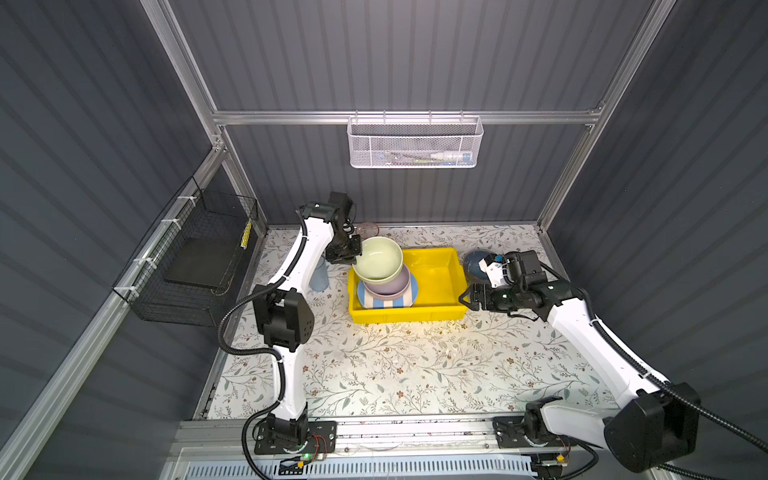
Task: Place the mixed dishes into the plastic bin
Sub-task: 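Lift the pale green bowl with the left gripper over the yellow bin, then lower the green bowl onto the lavender bowl and open the left gripper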
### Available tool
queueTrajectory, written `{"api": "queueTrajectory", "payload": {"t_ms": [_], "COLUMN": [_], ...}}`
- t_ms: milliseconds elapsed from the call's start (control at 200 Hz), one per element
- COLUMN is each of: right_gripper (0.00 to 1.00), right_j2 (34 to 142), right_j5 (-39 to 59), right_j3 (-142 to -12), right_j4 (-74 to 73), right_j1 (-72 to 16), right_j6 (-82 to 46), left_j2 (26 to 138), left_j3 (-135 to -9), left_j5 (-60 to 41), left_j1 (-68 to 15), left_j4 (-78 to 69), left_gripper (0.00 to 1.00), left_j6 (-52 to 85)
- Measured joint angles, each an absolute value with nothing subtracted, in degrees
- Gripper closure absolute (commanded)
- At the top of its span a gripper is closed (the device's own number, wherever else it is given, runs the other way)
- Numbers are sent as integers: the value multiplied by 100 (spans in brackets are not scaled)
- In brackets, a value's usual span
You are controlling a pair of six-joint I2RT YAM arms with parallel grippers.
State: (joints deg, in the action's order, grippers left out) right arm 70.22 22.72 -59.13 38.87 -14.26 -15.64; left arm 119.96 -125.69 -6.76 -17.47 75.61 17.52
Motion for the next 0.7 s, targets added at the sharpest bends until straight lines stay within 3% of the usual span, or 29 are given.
{"api": "queueTrajectory", "payload": {"t_ms": [700], "right_gripper": [13], "right_j2": [6823], "right_j5": [2265], "right_j3": [-5769], "right_j4": [3861], "right_j1": [-1426], "right_j6": [-1605], "left_j2": [12540], "left_j3": [-13058], "left_j5": [-287], "left_j1": [-2285], "left_j4": [7977], "left_gripper": [100], "left_j6": [1752]}}
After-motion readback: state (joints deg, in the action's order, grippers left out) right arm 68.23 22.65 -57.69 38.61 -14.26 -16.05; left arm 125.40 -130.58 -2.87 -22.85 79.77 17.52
